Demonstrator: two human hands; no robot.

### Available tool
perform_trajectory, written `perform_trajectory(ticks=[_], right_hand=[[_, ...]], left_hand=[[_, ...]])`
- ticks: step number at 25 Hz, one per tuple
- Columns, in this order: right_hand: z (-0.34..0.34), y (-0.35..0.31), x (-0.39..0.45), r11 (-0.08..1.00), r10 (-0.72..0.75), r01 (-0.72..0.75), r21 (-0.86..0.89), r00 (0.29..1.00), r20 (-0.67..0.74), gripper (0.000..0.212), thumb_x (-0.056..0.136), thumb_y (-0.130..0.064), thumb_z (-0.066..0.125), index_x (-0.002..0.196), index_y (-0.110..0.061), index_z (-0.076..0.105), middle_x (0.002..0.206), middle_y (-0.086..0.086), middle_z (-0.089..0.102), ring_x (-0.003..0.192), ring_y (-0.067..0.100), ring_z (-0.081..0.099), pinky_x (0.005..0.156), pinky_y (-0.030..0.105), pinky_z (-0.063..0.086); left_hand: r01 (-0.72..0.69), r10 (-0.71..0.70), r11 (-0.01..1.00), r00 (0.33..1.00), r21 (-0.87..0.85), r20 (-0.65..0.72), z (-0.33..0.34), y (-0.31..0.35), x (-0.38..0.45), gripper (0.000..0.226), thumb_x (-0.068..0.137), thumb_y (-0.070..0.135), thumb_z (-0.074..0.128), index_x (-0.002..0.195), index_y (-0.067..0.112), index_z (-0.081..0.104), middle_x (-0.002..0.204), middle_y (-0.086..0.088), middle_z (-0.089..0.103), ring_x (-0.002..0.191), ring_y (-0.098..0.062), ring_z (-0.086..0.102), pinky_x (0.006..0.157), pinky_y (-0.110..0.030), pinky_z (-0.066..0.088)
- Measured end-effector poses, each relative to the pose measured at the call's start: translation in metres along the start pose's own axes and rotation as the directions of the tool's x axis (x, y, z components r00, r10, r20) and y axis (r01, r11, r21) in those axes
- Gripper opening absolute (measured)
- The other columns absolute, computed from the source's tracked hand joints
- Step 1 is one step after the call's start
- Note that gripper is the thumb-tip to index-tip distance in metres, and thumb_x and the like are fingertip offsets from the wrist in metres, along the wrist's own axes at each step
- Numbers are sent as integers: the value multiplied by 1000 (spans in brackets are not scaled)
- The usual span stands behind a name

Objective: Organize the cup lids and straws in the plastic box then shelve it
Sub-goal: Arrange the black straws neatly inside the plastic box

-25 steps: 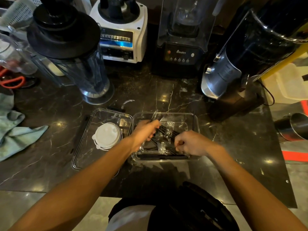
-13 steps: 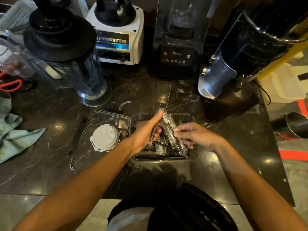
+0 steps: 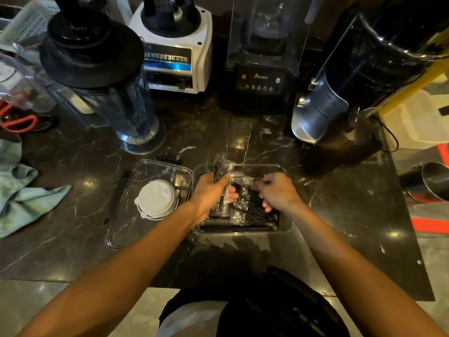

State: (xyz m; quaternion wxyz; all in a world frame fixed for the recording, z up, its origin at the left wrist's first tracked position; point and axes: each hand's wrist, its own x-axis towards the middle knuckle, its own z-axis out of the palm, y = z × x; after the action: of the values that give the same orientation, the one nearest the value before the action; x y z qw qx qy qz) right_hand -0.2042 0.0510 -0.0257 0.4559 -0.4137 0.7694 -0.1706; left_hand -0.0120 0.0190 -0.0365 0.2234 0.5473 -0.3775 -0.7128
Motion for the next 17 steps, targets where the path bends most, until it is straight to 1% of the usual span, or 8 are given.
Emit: perform_trajectory(ticks=[2,5,7,9,10,11,14,17], right_hand=[[4,-1,10,991,-4,-5,-133,998,-66,28,103,-26,62,83,-9,69,67,8,70,45,15,62,56,39,62],[14,-7,21,987,71,-79,-144,996,-57,37,94,-42,73,72,-14,65,60,2,62,49,18,57,54,35,51],[22,-7,30,987,120,-125,-103,992,-49,32,91,-39,77,73,-14,66,69,2,67,63,20,64,67,38,54],[30,-4,35,992,100,-104,-71,993,-61,16,95,-26,74,85,-14,72,86,4,74,87,21,71,83,42,57],[31,-3,34,997,70,-73,-40,995,-77,10,96,-22,72,88,-15,74,90,3,75,91,19,70,84,40,56],[30,-3,31,1000,29,-28,14,995,-97,9,96,-21,72,89,-16,75,89,0,75,87,14,69,80,35,55],[14,-8,11,968,-84,107,226,990,-109,12,96,-21,73,86,-14,73,74,-4,69,52,0,57,54,18,43],[-5,-15,-8,936,-226,236,260,972,-70,14,95,-17,74,84,-10,69,63,-1,60,41,8,48,41,21,39]], left_hand=[[1,-1,999,1000,36,-5,-2,-1,1,32,106,27,52,128,5,59,102,-16,73,88,-23,78,84,-36,63],[19,-20,997,1000,76,6,0,-2,-1,27,106,29,54,122,8,61,100,-15,72,83,-21,77,73,-30,63],[40,-40,997,999,69,-4,1,-2,-2,19,105,29,54,114,14,62,99,-13,72,85,-21,75,78,-33,64],[67,-67,997,998,31,-13,0,-2,-3,12,105,27,55,109,18,62,99,-12,71,86,-20,74,84,-35,63],[73,-72,997,997,25,-16,-1,-2,-2,11,105,26,55,108,18,62,99,-11,71,86,-19,73,85,-35,63],[72,-71,997,997,18,-14,-2,-2,-1,12,105,26,56,108,17,63,98,-10,71,86,-19,73,85,-34,63],[52,-51,998,999,34,-11,-5,-5,1,21,104,26,57,110,10,68,96,-9,72,86,-18,73,83,-30,63],[35,-35,999,999,35,-8,-8,-5,-1,25,105,25,56,115,6,68,106,-12,74,98,-21,75,88,-31,61]])
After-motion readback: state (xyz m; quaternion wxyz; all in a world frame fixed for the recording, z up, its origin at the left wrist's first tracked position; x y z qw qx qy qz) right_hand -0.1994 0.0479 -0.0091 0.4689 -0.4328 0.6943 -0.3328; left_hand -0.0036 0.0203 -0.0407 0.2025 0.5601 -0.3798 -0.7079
